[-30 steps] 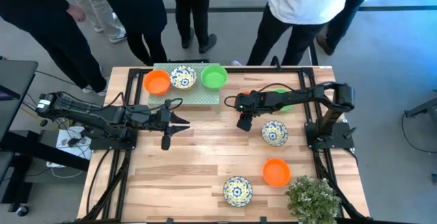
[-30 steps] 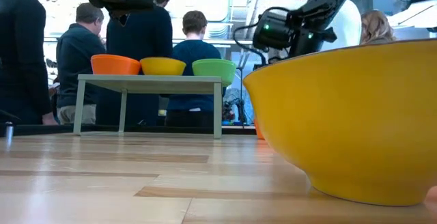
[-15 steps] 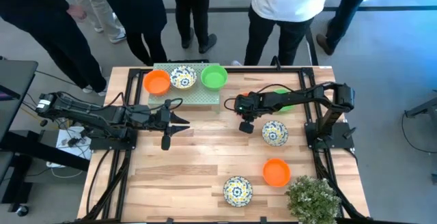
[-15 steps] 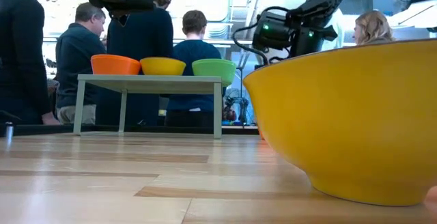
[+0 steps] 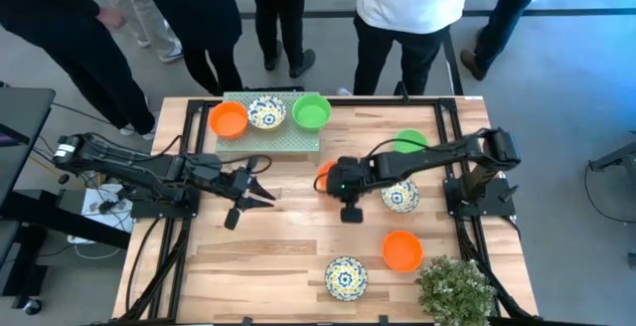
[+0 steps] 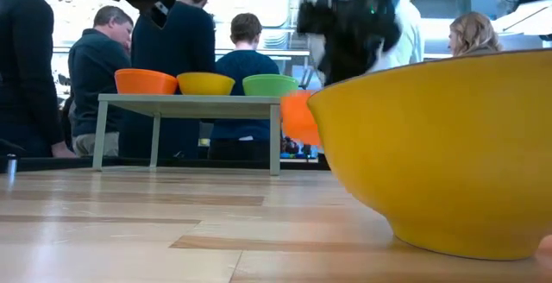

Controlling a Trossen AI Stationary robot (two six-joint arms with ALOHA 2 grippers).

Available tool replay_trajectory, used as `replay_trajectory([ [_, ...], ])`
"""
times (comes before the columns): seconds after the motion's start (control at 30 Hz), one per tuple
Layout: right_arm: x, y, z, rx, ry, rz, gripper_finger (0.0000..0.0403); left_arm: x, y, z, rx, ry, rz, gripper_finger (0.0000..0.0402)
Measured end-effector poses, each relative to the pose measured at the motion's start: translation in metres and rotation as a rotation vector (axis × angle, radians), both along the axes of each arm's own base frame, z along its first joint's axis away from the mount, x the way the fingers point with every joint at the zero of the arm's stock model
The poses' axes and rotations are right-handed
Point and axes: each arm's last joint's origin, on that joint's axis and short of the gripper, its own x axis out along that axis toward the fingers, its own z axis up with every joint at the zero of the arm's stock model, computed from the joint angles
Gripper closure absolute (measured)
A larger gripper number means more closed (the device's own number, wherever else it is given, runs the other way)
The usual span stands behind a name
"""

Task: Pick & Place Mini bowls
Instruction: Stack the orange bowl on top of the other orange bowl on the shelf

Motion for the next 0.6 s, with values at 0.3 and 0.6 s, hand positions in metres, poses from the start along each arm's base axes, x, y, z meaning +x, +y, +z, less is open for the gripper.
replay_trajectory([
  [0.3, 0.017, 0.042, 0.031, 0.129, -0.238, 0.293, 0.0400, 0.031, -0.008, -0.010, 0.140, 0.055, -0.075, 0.0325],
  [0.6, 0.017, 0.039, 0.029, 0.126, -0.223, 0.277, 0.0401, 0.061, -0.016, -0.005, 0.341, 0.029, -0.156, 0.0325],
])
